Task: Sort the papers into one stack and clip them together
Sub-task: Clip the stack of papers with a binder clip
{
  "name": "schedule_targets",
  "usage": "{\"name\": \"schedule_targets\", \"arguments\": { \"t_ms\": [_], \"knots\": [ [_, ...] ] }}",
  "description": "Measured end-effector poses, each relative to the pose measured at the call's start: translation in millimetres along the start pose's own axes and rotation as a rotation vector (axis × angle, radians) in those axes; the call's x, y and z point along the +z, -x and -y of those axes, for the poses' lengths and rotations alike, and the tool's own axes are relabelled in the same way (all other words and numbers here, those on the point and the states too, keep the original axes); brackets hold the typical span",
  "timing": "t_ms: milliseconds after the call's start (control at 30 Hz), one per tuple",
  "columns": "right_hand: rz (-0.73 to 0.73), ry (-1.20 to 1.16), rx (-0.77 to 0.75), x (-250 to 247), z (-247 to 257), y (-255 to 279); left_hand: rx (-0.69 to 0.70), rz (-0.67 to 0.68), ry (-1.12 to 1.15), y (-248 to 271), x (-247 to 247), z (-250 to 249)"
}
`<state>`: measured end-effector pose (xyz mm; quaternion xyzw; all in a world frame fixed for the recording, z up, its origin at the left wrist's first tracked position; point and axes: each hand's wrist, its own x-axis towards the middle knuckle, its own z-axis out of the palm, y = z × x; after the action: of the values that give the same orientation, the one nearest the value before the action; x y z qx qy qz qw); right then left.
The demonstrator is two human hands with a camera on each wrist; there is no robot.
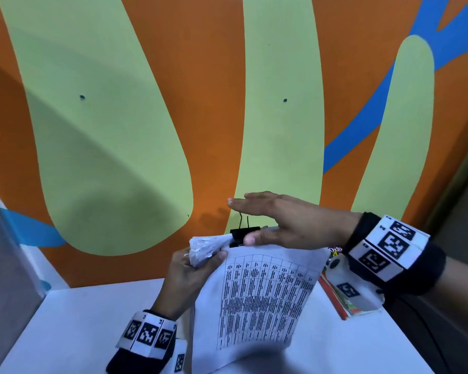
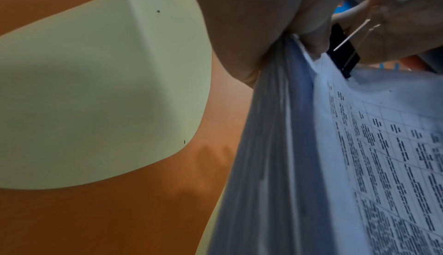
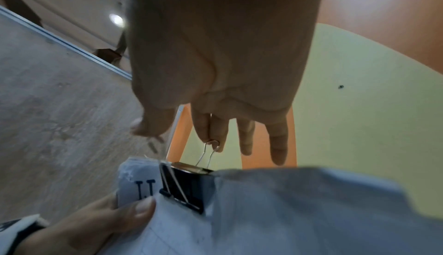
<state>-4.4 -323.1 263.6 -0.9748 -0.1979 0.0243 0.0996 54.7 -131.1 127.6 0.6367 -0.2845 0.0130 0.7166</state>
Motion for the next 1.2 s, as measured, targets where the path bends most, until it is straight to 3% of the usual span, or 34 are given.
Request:
{"name": "schedule_targets", "arguments": {
  "t_ms": [267,500,633,733,800,867,967,1133,1200],
  "knots": [
    [0.134,0.190,0.103,34,3,-15,0.005,0.044,0.000,3,3,-3],
    [-0.035,0.187,0.103,43,8,-24,-0.048,0.057,0.008,3,1,-4],
    [-0.044,0.130,0.233,26,-13,-5,-0.075,-0.020,-0.017,0,-9,-2],
    [-0.251,-0.263,0.323,35,-52,17,-0.055,-0.090,-0.048,-2,-27,9],
    [-0.439,-0.630,0.319,60,-55,27,-0.041,-0.109,-0.056,-2,-30,15],
    [-0.538,-0.876,0.354,91,-41,32,-0.066,-0.108,-0.042,-2,-26,14],
    [-0.678,-0.933,0.391,118,-30,27,-0.070,-0.131,-0.058,-7,-23,11],
    [-0.927,-0.744,0.342,89,-17,18,0.067,-0.215,-0.063,-26,-20,-31],
    [-0.949,-0.709,0.316,84,-12,19,0.116,-0.193,-0.054,-29,-23,-33]
  ]
}}
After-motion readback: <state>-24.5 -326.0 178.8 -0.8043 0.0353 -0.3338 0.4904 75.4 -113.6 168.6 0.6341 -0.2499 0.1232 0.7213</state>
